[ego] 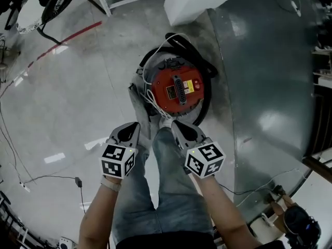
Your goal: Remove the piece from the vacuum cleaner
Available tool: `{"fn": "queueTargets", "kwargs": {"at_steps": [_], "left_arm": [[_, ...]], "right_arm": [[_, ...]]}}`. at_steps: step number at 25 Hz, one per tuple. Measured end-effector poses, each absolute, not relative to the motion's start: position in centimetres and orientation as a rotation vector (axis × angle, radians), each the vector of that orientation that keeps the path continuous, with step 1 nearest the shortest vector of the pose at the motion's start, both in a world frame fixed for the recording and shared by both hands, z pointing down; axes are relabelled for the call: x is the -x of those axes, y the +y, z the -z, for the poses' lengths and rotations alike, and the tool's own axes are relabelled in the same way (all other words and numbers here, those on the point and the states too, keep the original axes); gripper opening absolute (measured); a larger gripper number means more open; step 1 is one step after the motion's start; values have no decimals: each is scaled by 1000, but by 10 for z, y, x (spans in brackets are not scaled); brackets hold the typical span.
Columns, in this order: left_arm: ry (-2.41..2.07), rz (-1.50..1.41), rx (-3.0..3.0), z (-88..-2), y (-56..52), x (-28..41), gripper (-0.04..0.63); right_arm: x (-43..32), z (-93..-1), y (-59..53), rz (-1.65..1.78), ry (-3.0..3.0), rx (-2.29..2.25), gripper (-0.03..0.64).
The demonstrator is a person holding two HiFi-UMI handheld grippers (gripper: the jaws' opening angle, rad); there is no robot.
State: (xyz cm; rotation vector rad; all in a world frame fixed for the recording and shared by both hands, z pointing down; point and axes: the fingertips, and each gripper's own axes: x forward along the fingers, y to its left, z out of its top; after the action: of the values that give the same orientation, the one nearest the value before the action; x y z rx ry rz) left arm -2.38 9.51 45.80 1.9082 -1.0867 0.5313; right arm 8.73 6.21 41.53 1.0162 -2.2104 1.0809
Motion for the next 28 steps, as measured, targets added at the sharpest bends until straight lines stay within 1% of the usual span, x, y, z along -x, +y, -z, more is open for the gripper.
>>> {"fn": "queueTargets", "kwargs": {"at_steps": [4,16,28], "left_arm": [[-1134,-536,-1985,-397,99,49,18],[-1348,-390,-2093,-217,109,126,18],[-1509,-286,-2304,-47,98,135,20]], "right_arm": [[-66,-356,64,-1023,-2279,-1012,29],[-14,-177,74,-759,-2490,-978,29],[3,-15,70,-528,-2697,-954,30]]}}
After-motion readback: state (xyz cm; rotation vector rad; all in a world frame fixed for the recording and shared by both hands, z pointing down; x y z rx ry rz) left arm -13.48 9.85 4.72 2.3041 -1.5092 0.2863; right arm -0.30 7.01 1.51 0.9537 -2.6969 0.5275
